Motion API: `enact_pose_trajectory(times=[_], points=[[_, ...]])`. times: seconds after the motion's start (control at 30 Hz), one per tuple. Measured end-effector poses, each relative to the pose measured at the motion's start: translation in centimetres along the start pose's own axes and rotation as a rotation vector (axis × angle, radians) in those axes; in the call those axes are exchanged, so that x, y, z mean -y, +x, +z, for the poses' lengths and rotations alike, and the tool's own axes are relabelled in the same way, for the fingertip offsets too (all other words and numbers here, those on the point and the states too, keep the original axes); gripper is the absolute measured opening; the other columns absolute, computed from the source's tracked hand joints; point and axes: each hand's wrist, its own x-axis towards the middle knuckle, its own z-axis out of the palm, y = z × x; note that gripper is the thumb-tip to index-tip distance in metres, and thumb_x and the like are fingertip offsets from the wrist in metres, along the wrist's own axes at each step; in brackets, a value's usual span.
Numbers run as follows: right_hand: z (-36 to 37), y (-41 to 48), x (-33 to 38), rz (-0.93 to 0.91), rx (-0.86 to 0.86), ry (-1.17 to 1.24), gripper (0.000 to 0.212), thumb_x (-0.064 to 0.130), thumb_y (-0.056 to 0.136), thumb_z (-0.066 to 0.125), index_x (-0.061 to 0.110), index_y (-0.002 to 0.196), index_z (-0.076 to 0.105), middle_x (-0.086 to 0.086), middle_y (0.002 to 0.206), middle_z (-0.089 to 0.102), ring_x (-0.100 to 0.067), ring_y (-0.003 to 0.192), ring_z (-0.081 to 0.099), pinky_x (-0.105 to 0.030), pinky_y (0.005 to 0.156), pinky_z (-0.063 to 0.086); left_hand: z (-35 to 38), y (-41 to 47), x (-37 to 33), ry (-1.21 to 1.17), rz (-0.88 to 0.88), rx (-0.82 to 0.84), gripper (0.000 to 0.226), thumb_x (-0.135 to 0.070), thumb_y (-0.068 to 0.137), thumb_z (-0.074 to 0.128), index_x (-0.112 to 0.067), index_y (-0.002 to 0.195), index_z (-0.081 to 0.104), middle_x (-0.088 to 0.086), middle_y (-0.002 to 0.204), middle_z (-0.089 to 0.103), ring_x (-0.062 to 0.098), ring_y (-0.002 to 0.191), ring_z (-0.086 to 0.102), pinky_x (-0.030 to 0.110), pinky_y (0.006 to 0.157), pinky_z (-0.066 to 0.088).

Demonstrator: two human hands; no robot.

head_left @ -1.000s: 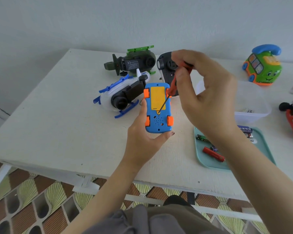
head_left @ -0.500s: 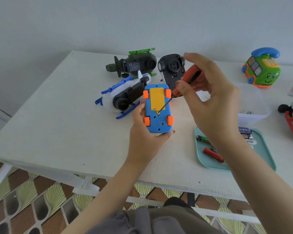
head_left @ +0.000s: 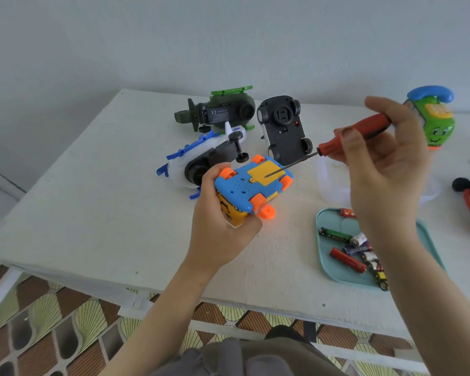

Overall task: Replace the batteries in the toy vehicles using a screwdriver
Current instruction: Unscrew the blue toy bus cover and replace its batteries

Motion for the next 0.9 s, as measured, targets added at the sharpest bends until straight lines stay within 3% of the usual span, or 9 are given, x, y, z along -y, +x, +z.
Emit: enact_pose_trajectory(times=[0.13, 0.23, 0.5, 0.77, 0.9], points=[[0.24, -0.02, -0.08, 0.022, 0.000, 0.003, 0.029, -0.005, 0.093, 0.050, 0.012, 0.117, 0.046, -0.011, 0.083, 0.056, -0.007, 0.074, 0.068, -0.026, 0.072, 0.056, 0.10, 0.62, -0.15, 0.051, -0.039, -0.019, 0.078, -0.031, 0.061, 0.091, -0.024, 0.121, 0.042, -0.016, 0.111, 0.058, 0.006, 0.101, 0.063, 0.017, 0.078, 0.052], [0.45, -0.01, -0.07, 0.014, 0.005, -0.007, 0.029, -0.005, 0.093, 0.050, 0.012, 0.116, 0.046, -0.004, 0.080, 0.058, -0.005, 0.076, 0.068, -0.028, 0.073, 0.057, 0.25, 0.88, -0.15, 0.065, -0.048, -0.026, 0.070, -0.029, 0.057, 0.087, -0.028, 0.113, 0.044, -0.012, 0.109, 0.060, 0.004, 0.098, 0.064, 0.016, 0.078, 0.052], [0.48, 0.17, 0.01, 0.004, 0.038, -0.007, 0.027, -0.005, 0.093, 0.050, 0.009, 0.117, 0.047, -0.005, 0.080, 0.056, -0.004, 0.077, 0.068, -0.030, 0.073, 0.057, 0.21, 1.08, -0.05, 0.058, -0.054, 0.003, 0.063, -0.026, 0.059, 0.083, -0.026, 0.109, 0.046, -0.032, 0.101, 0.061, -0.001, 0.098, 0.063, 0.011, 0.075, 0.050], [0.44, 0.36, -0.12, -0.001, 0.071, -0.022, 0.028, -0.003, 0.094, 0.051, 0.009, 0.119, 0.047, -0.024, 0.089, 0.057, -0.007, 0.077, 0.069, -0.031, 0.073, 0.058, 0.16, 1.14, 0.14, 0.040, -0.025, 0.027, 0.062, -0.027, 0.060, 0.082, -0.026, 0.111, 0.045, -0.034, 0.103, 0.060, -0.001, 0.100, 0.062, 0.012, 0.077, 0.051], [0.49, 0.52, 0.34, -0.055, 0.123, -0.074, 0.031, -0.003, 0.094, 0.051, 0.011, 0.121, 0.046, -0.019, 0.089, 0.059, -0.009, 0.079, 0.068, -0.032, 0.073, 0.058, 0.15, 1.07, 0.36, 0.054, -0.012, 0.027, 0.063, -0.026, 0.062, 0.084, -0.028, 0.112, 0.045, -0.035, 0.104, 0.060, -0.002, 0.101, 0.062, 0.013, 0.077, 0.051]])
